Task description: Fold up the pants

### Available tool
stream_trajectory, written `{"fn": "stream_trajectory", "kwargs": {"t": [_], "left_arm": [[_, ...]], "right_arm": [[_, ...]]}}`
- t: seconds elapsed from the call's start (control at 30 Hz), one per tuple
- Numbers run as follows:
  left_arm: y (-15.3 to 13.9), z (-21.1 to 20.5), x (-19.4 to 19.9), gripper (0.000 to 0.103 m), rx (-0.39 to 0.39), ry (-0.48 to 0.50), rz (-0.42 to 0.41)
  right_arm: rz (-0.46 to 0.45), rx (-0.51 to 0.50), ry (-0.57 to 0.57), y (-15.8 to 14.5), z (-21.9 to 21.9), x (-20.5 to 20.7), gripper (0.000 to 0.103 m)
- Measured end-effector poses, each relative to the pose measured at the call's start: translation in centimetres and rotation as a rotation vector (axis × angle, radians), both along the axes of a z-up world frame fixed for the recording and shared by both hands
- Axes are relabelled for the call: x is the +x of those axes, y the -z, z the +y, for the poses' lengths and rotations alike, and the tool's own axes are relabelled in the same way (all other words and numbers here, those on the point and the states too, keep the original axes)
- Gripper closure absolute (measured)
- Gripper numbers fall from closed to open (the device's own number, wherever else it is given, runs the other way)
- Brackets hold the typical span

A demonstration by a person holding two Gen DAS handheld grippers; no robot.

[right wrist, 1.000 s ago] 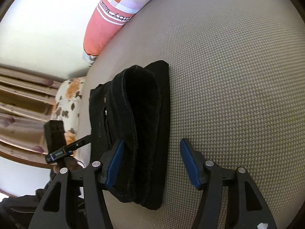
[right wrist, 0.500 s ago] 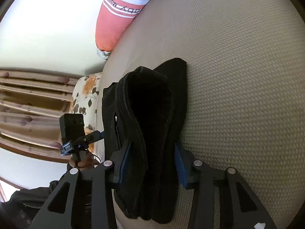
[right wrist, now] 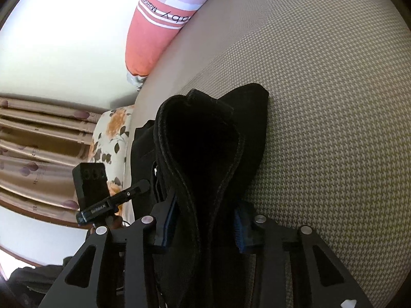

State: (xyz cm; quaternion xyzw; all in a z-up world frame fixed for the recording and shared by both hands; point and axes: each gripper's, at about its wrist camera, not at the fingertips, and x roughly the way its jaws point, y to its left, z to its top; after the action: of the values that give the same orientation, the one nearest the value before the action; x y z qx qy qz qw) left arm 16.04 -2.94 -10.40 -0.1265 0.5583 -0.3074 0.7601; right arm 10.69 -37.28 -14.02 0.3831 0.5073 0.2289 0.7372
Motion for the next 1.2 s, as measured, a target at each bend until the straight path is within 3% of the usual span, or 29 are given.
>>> {"fn": "stream_trajectory", "kwargs": {"t": [0.17, 0.3, 0.57, 0.73, 1.2], "left_arm": [[-0.4, -1.2, -0.9, 0.064, 0.105, -0.017, -0.07], [-0.3, -0.9, -1.1, 0.065, 0.119, -0.038, -0.063], [-1.1, -1.4, -1.9, 0.076, 0.181, -0.066, -0.107], [-1.9, -1.3, -2.5, 0.082, 0.178, -0.073, -0.132], [-4.7, -0.5, -4.9, 0.085, 0.185, -0.074, -0.23]], "right_arm": [[0.019, 0.0, 0.025, 0.0, 0.6, 0.2, 0.07], [0.032, -0.015, 0.055, -0.2, 1.1, 0.3, 0.07], [0.003, -0.168, 0.112, -2.3, 3.0, -0.1, 0.072], [-0.009, -0.214, 0.138, -3.7, 3.7, -0.5, 0.076], [-0.061, -0.232, 0.095, -7.4, 7.0, -1.8, 0.08]]}}
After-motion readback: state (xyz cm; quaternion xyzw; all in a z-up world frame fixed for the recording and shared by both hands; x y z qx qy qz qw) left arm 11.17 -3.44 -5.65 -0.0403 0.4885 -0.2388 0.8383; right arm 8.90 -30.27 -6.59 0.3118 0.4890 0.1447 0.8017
